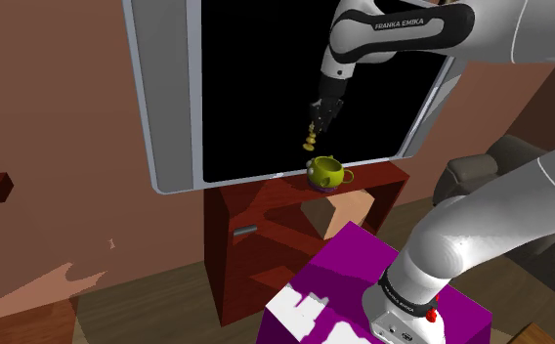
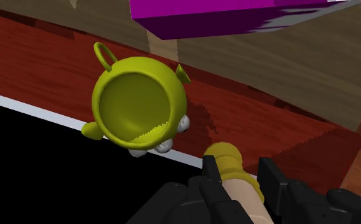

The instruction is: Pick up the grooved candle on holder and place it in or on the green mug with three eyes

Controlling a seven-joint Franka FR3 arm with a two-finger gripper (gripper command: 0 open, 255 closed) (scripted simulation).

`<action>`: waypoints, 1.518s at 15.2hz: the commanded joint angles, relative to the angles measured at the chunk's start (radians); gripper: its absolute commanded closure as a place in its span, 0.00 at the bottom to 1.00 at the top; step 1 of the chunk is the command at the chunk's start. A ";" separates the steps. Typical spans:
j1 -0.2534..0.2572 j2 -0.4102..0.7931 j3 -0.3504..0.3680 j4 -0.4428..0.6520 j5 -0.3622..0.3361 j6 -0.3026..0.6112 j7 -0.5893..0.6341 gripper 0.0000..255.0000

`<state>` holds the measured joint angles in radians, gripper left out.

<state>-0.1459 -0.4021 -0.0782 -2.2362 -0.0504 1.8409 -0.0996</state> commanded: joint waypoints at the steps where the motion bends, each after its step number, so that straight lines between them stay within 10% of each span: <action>1: -0.020 -0.017 -0.035 0.005 -0.015 -0.021 -0.050 1.00; 8: -0.087 -0.021 -0.161 0.045 -0.065 -0.054 -0.224 1.00; 23: -0.092 0.006 -0.178 -0.135 -0.074 0.152 -0.221 1.00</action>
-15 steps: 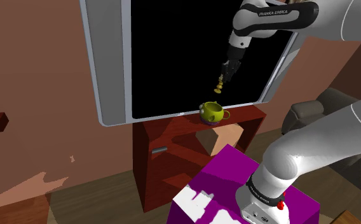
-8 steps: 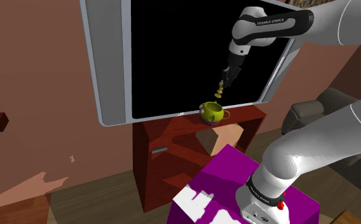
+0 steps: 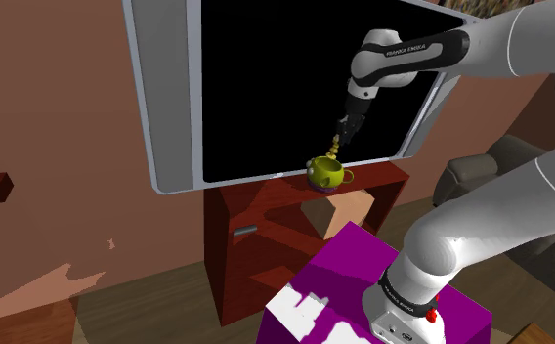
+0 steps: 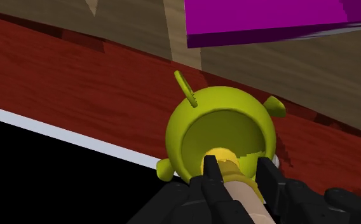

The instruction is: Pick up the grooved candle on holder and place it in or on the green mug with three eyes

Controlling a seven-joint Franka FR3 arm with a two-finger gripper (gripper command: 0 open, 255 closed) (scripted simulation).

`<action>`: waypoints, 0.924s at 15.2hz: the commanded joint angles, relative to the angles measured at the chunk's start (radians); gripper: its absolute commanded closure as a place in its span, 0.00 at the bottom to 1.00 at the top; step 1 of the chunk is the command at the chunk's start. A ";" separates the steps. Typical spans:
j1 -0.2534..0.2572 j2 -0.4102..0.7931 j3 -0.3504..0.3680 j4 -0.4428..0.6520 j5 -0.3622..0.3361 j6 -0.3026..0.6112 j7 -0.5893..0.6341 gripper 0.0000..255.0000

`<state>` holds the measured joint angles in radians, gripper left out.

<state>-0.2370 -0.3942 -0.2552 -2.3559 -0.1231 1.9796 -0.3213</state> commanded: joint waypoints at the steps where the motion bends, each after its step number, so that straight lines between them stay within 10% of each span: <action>1: -0.001 0.001 -0.002 -0.026 -0.002 0.028 0.001 1.00; 11: -0.001 0.010 -0.005 -0.047 -0.003 0.058 0.001 1.00; 12: -0.001 0.010 -0.005 -0.047 -0.003 0.058 0.001 0.00; 14: -0.001 0.010 -0.005 -0.047 -0.003 0.058 0.001 0.00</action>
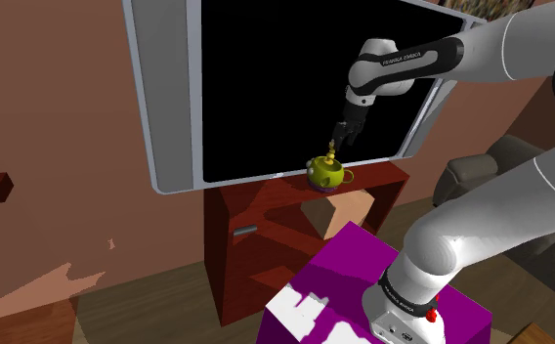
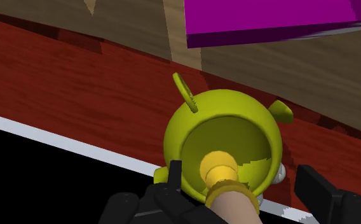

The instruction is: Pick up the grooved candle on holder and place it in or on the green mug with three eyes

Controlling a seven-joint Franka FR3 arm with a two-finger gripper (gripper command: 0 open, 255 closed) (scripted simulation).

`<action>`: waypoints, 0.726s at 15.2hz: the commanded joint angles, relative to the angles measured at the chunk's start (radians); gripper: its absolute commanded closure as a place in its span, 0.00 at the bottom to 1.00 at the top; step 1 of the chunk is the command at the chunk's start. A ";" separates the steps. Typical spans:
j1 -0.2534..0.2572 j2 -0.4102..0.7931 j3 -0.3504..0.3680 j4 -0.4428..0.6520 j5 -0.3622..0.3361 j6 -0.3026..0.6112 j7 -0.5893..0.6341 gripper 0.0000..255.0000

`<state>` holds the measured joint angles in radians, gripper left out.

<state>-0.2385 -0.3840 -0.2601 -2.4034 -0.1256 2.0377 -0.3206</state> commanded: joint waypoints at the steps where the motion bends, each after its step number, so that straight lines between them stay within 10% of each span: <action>1: 0.000 0.000 0.000 0.000 0.000 0.000 0.000 0.00; 11: 0.003 -0.032 0.013 0.102 0.004 -0.133 0.001 0.00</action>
<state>-0.2359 -0.4141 -0.2475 -2.3025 -0.1213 1.9073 -0.3200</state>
